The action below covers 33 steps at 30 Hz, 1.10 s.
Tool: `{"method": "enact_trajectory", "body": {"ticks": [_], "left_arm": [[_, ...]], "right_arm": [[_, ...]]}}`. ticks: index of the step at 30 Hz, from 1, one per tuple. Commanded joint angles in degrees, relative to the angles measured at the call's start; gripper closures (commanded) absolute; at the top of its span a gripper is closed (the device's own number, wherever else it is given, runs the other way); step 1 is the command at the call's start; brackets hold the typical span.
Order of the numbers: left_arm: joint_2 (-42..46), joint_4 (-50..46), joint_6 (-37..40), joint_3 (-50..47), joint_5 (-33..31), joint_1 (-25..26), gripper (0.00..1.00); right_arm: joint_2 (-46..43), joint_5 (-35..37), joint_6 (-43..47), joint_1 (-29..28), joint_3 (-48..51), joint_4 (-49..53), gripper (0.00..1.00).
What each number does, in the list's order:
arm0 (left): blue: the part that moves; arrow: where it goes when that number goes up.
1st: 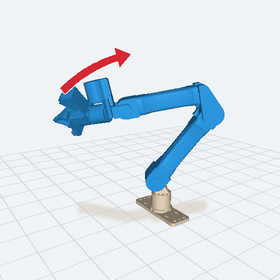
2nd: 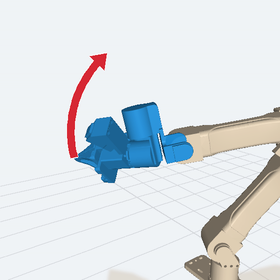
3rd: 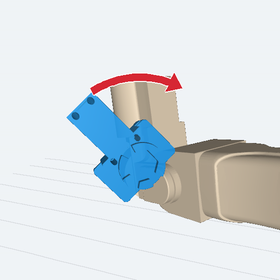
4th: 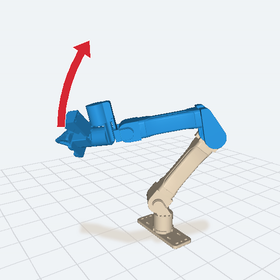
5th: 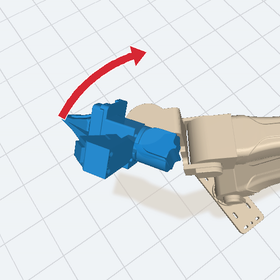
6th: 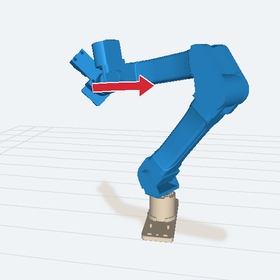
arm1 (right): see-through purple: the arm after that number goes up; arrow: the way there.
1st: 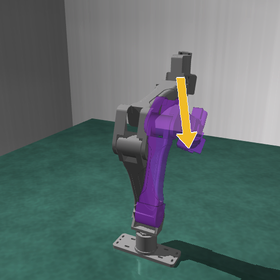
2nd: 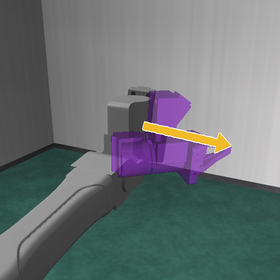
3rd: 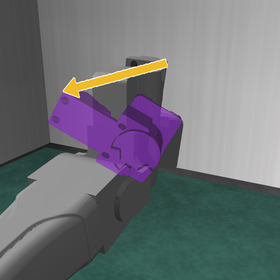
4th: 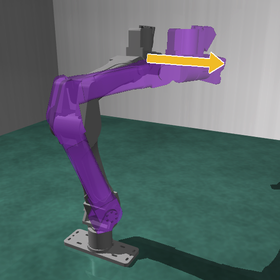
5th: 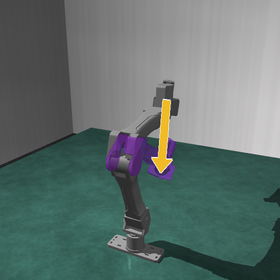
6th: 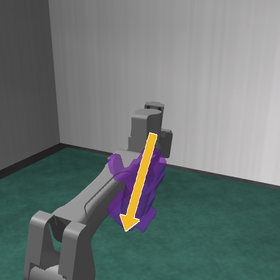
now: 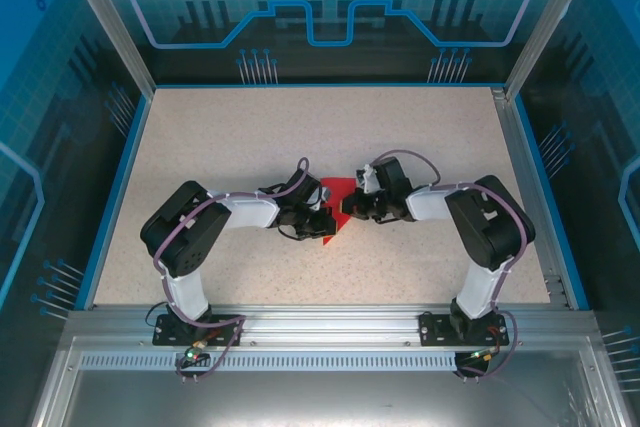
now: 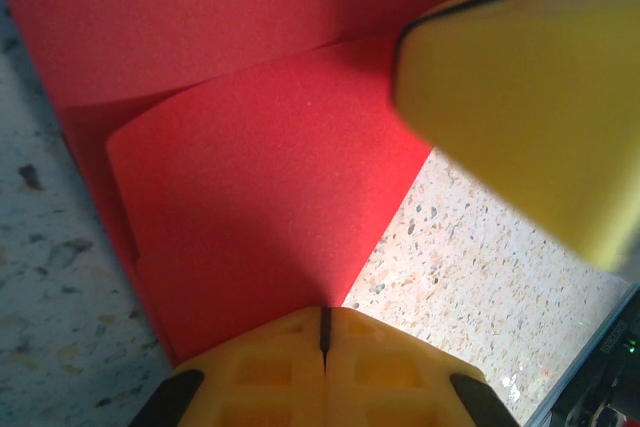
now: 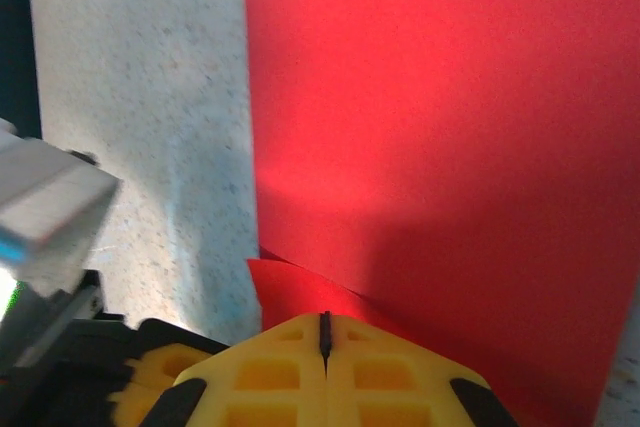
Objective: Fold a paper plane with a square sheet of paper (pick it up from the middle)
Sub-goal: Third fold the triangle at the center of the table.
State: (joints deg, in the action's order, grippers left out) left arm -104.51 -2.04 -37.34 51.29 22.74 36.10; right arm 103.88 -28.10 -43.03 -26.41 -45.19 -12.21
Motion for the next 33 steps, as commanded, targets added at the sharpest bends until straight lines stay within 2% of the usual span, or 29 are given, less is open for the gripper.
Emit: {"method": "enact_trajectory", "body": {"ticks": [1, 6, 14, 18, 24, 28, 33], "left_arm": [[-1.1, -8.4, 1.5, -1.8, -4.9, -0.3, 0.95], [1.0, -9.3, 1.5, -1.6, -4.6, -0.3, 0.95], [6.8, -10.7, -1.5, 4.4, 0.7, -1.4, 0.89], [5.2, -4.7, -6.8, 5.7, 6.3, -1.3, 0.86], [0.4, 2.3, -13.4, 4.1, 8.4, -1.3, 0.85], [-2.2, 2.1, -14.7, 2.8, 6.9, -1.3, 0.84], [-2.8, -3.0, -13.1, 0.4, 5.8, -1.4, 0.86]], "right_arm": [[1.8, 0.6, 1.0, 0.4, 1.7, 0.0, 1.00], [2.9, 4.5, 2.8, 0.6, 0.5, 5.3, 1.00], [3.1, 4.6, 2.8, 0.5, 0.4, 6.0, 1.00], [3.4, 4.6, 2.5, 0.5, 0.4, 6.0, 1.00], [4.2, 4.7, 2.3, 0.2, 0.1, 5.9, 1.00], [4.3, 5.1, 2.4, 0.2, 0.0, 6.4, 1.00], [4.1, 6.1, 2.7, 0.2, 0.1, 7.3, 1.00]]}}
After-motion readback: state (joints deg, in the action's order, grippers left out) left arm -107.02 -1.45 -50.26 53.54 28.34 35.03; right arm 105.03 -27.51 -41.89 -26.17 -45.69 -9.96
